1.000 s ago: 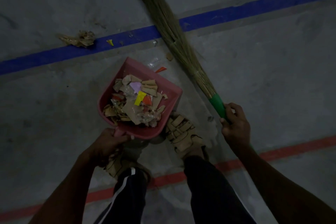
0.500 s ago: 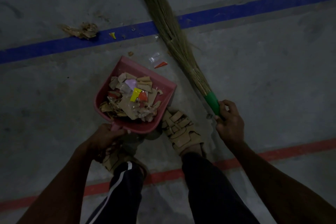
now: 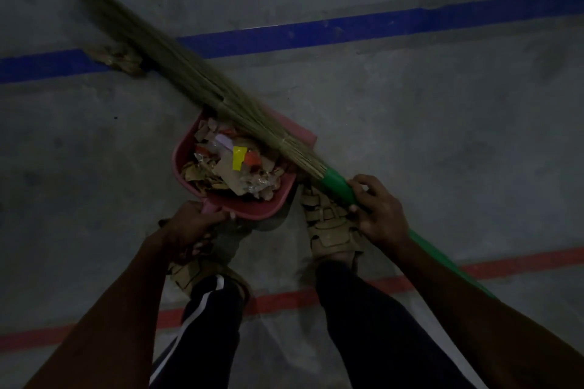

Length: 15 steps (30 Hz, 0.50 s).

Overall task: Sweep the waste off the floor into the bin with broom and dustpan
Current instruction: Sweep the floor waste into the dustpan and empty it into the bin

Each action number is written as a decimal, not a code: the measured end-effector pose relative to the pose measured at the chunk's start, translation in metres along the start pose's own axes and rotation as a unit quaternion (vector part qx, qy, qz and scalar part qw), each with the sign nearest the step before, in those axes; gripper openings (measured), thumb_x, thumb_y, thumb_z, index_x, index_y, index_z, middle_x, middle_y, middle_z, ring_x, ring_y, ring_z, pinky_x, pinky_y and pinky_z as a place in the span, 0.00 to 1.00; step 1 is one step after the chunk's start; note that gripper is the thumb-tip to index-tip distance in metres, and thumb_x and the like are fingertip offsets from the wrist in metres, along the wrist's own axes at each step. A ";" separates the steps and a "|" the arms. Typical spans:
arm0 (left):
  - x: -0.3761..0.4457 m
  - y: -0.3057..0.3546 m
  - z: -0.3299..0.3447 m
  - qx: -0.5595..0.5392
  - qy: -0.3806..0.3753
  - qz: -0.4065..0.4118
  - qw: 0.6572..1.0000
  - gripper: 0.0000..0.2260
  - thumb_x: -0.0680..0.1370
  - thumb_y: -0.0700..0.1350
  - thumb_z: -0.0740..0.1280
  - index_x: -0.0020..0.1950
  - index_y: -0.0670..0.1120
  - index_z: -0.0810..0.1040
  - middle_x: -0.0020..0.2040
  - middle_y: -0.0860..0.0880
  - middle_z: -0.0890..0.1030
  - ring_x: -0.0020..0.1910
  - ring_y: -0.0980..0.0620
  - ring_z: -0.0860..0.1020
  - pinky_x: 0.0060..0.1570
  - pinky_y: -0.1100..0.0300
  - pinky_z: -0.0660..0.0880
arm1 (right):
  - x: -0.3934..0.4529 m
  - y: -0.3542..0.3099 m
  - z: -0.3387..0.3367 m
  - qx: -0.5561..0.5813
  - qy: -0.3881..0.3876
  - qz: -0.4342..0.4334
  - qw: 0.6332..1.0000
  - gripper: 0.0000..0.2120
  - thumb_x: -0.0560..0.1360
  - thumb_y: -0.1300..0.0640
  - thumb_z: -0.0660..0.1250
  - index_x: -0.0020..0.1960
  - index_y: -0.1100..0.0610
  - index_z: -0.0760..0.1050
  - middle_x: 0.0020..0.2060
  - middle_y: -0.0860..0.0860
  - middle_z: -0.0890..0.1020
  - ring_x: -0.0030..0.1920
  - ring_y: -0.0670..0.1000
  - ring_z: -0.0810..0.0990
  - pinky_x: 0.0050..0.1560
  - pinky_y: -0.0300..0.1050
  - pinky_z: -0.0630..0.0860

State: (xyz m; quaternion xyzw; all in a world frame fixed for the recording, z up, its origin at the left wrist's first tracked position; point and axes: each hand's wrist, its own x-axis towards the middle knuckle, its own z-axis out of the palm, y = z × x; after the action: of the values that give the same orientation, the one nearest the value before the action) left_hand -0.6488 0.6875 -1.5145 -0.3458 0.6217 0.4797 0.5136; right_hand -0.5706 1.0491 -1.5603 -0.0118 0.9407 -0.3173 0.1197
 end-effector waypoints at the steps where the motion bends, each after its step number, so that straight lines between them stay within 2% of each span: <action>1: 0.001 -0.002 0.000 -0.004 -0.003 -0.002 1.000 0.17 0.78 0.40 0.72 0.29 0.45 0.77 0.27 0.46 0.65 0.22 0.53 0.62 0.26 0.63 0.57 | 0.003 0.000 -0.003 0.002 0.012 -0.015 1.000 0.21 0.69 0.64 0.71 0.62 0.61 0.79 0.59 0.54 0.78 0.44 0.53 0.81 0.34 0.42 0.76; 3: -0.001 -0.003 0.000 -0.020 -0.018 -0.008 1.000 0.17 0.77 0.42 0.74 0.28 0.47 0.78 0.26 0.46 0.64 0.23 0.53 0.61 0.29 0.57 0.54 | 0.009 -0.001 -0.007 0.002 0.030 -0.026 0.999 0.19 0.70 0.65 0.70 0.62 0.62 0.78 0.59 0.55 0.77 0.41 0.52 0.80 0.32 0.42 0.74; 5: -0.002 -0.003 -0.004 -0.026 -0.024 -0.009 0.999 0.13 0.74 0.45 0.77 0.31 0.45 0.81 0.26 0.46 0.64 0.24 0.53 0.61 0.30 0.54 0.53 | 0.018 -0.004 -0.009 0.000 0.045 -0.024 0.999 0.19 0.72 0.64 0.68 0.62 0.62 0.78 0.59 0.55 0.77 0.42 0.53 0.80 0.32 0.44 0.75; 6: -0.004 -0.004 -0.004 -0.030 -0.026 -0.007 0.999 0.11 0.73 0.47 0.78 0.36 0.41 0.82 0.27 0.45 0.65 0.24 0.53 0.62 0.30 0.55 0.55 | 0.024 -0.005 -0.010 -0.003 0.051 -0.022 0.998 0.19 0.72 0.63 0.67 0.62 0.62 0.77 0.59 0.55 0.77 0.43 0.53 0.80 0.33 0.45 0.76; 8: -0.005 -0.010 -0.007 -0.036 -0.019 -0.005 0.999 0.16 0.73 0.47 0.77 0.45 0.34 0.81 0.29 0.43 0.66 0.24 0.52 0.63 0.29 0.59 0.57 | 0.039 -0.008 -0.011 -0.017 0.053 -0.012 0.998 0.19 0.72 0.62 0.67 0.63 0.62 0.77 0.60 0.55 0.77 0.44 0.54 0.80 0.35 0.46 0.78; 11: -0.011 -0.021 -0.011 -0.038 -0.002 0.001 0.999 0.14 0.74 0.47 0.77 0.42 0.36 0.80 0.27 0.42 0.68 0.23 0.51 0.65 0.27 0.62 0.61 | 0.062 -0.017 -0.012 -0.032 0.060 0.016 0.998 0.21 0.70 0.62 0.70 0.63 0.61 0.77 0.61 0.55 0.77 0.45 0.54 0.80 0.41 0.42 0.75; 13: -0.010 -0.034 -0.017 -0.038 0.011 0.010 0.999 0.18 0.71 0.52 0.79 0.44 0.36 0.82 0.31 0.32 0.73 0.29 0.44 0.72 0.33 0.55 0.68 | 0.077 -0.026 -0.010 -0.030 0.066 0.027 0.997 0.22 0.70 0.62 0.71 0.63 0.61 0.77 0.61 0.55 0.77 0.47 0.54 0.80 0.43 0.39 0.72; 15: -0.011 -0.048 -0.024 -0.054 0.004 0.040 0.998 0.26 0.68 0.56 0.79 0.51 0.35 0.81 0.42 0.22 0.74 0.40 0.38 0.75 0.41 0.45 0.69 | 0.092 -0.035 -0.007 -0.031 0.068 0.030 0.997 0.22 0.70 0.62 0.71 0.64 0.61 0.77 0.61 0.55 0.77 0.48 0.54 0.79 0.43 0.38 0.71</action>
State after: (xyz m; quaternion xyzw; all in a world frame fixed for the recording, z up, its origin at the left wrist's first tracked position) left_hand -0.6094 0.6501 -1.5153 -0.3498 0.6102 0.5315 0.4720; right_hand -0.6633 1.0161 -1.5543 0.0343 0.9561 -0.2840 0.0640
